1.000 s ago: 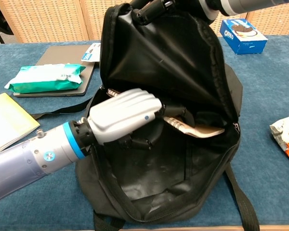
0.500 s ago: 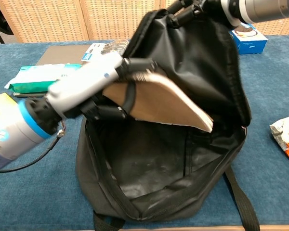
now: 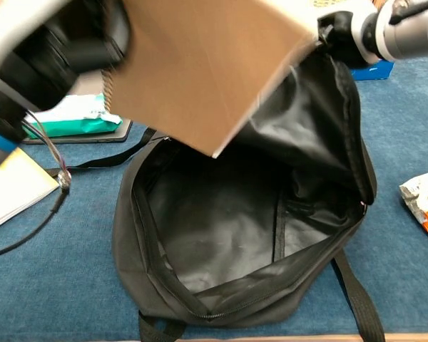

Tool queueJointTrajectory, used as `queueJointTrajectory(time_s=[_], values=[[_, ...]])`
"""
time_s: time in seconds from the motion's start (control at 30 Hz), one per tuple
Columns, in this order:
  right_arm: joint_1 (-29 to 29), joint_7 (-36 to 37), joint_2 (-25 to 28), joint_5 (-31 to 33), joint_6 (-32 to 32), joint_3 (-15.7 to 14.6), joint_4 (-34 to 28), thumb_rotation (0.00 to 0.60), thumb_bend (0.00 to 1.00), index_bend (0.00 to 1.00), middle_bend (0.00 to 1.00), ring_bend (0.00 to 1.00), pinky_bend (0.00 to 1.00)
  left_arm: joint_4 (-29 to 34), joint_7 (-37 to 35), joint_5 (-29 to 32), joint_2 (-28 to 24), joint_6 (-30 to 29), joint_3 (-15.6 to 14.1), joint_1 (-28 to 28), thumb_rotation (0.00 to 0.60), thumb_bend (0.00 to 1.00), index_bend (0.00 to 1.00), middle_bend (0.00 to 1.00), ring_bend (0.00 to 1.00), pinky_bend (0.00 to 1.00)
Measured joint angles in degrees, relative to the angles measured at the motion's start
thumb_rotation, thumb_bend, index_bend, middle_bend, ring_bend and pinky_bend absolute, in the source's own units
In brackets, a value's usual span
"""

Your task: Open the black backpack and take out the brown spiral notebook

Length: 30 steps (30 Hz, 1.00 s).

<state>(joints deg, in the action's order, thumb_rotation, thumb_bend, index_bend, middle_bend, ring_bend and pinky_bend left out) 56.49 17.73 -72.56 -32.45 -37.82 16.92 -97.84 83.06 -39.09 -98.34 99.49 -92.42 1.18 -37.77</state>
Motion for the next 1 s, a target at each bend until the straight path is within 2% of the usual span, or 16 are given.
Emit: queueJointTrajectory(time_s=[0.17,0.27,0.53,0.7,0.73,0.8,0.83,0.87,0.9,0.97,1.0], values=[[-1.3,0.1,-0.7,-0.9,0.6,-0.4,0.6,0.6,0.93,0.7,0.7,0.65,0.56,11.5,-6.6,6.7,-4.4,-1.0,4.0,2.5,0.6,0.9,0.79,0.52,0.35,0.34],[-1.7,-0.3,-0.9,-1.3,0.7,-0.8,0.7,0.6,0.93,0.7,0.7,0.65,0.56,14.6,-7.8,11.6,-7.6,-0.6,7.1,3.9,0.6,0.9,0.79,0.52,0.35,0.34],[-2.8,-0.8,-1.2,-2.3,0.8,-0.8,0.3,0.6,0.93,0.7,0.7,0.65,0.56,13.6,-5.2,24.6,-14.1,5.7,10.7,7.1,0.6,0.89,0.79,0.52,0.35,0.34],[-3.0,-1.6,-1.2,-2.5,0.6,-0.7,-0.4,0.6,0.93,0.7,0.7,0.65,0.56,12.7,-5.1,36.2,-17.4,13.7,13.9,8.7,0.6,0.89,0.78,0.51,0.35,0.34],[-3.0,-1.8,-1.2,-2.5,0.5,-0.7,-0.5,0.6,0.93,0.7,0.7,0.65,0.56,12.5,-5.0,38.3,-17.9,15.5,14.5,8.8,0.6,0.88,0.74,0.45,0.31,0.34],[-3.0,-2.2,-1.3,-2.5,0.4,-0.8,-0.9,0.6,0.93,0.7,0.7,0.65,0.56,12.2,-4.4,42.7,-19.3,20.0,15.5,9.1,0.6,0.81,0.47,0.23,0.16,0.25],[-3.0,-2.4,-1.3,-2.4,0.3,-0.8,-1.0,0.6,0.93,0.7,0.7,0.65,0.56,12.0,-4.1,44.1,-19.9,22.0,15.7,9.1,0.6,0.72,0.25,0.09,0.06,0.16],[-3.0,-2.6,-1.4,-2.4,0.2,-0.8,-1.2,0.6,0.93,0.7,0.7,0.65,0.56,11.7,-3.7,45.3,-20.7,24.9,15.9,9.0,0.6,0.61,0.08,0.01,0.01,0.07],[-3.0,-2.7,-1.5,-2.4,0.1,-0.9,-1.3,0.6,0.93,0.7,0.7,0.65,0.56,11.3,-3.4,46.0,-21.3,26.9,16.1,9.0,0.6,0.54,0.02,0.0,0.0,0.03],[-3.2,-2.9,-1.6,-2.6,-0.3,-0.9,-1.7,0.6,0.93,0.7,0.7,0.65,0.56,10.3,-2.7,47.1,-22.2,30.7,16.5,9.1,0.6,0.41,0.0,0.0,0.0,0.0],[-3.2,-3.1,-1.7,-2.9,-0.4,-1.0,-1.9,0.6,0.93,0.7,0.7,0.65,0.56,10.0,-2.5,47.2,-22.3,31.6,16.6,9.1,0.6,0.38,0.0,0.0,0.0,0.0]])
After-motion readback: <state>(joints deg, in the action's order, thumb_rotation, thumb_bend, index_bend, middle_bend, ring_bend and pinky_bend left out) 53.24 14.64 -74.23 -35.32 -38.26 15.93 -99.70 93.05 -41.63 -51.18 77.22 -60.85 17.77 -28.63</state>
